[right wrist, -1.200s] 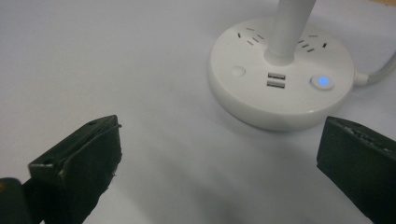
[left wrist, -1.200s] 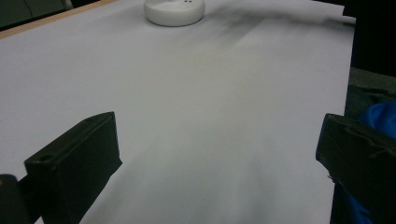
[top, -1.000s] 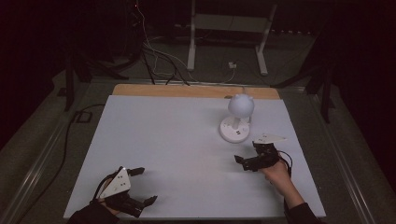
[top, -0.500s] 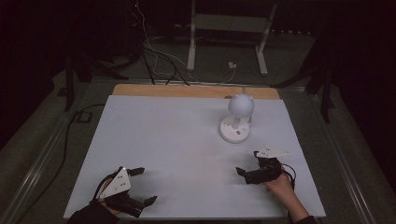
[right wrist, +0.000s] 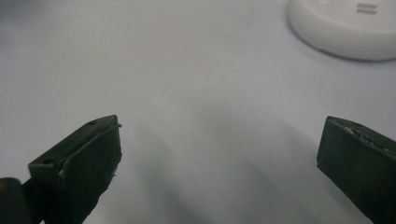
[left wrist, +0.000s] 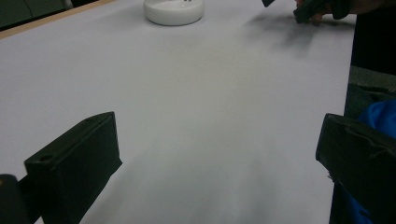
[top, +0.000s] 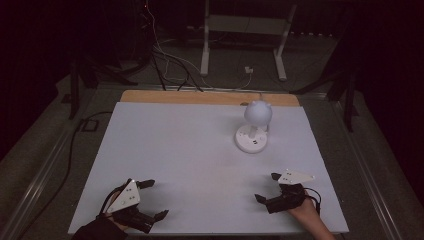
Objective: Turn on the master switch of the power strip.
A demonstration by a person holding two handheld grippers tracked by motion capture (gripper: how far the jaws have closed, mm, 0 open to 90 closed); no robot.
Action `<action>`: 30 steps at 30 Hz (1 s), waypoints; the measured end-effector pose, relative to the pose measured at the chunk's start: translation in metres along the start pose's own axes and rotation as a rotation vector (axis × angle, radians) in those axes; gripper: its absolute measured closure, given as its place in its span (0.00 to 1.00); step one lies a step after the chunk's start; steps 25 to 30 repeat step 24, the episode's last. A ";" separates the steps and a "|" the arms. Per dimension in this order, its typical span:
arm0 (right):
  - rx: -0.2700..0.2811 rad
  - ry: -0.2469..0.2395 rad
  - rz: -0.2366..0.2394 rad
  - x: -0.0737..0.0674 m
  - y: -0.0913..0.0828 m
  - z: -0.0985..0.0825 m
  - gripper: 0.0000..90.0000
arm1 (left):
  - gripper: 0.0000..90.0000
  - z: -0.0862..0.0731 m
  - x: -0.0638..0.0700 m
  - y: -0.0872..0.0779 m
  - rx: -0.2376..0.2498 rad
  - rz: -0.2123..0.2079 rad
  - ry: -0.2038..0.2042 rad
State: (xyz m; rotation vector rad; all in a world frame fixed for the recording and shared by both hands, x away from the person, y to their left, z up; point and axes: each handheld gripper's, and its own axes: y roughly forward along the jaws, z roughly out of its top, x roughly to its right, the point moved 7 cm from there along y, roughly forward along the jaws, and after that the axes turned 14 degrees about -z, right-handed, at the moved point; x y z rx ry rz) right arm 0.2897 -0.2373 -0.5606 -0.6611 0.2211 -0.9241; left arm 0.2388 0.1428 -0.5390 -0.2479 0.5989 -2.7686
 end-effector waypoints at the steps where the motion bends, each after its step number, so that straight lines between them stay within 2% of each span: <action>1: -0.003 -0.007 -0.003 -0.001 -0.001 -0.002 0.00 | 0.00 0.000 0.000 0.000 0.000 0.001 0.000; 10: -0.030 -0.084 -0.021 -0.002 -0.007 -0.021 0.00 | 0.00 0.000 0.000 0.000 0.001 0.003 -0.001; 18: -0.028 -0.076 -0.053 0.005 -0.013 -0.030 0.00 | 0.00 0.000 0.000 0.000 0.001 0.007 -0.001; 30: -0.013 -0.088 -0.058 0.006 -0.013 -0.026 0.00 | 0.00 -0.001 -0.001 0.000 -0.002 0.007 -0.003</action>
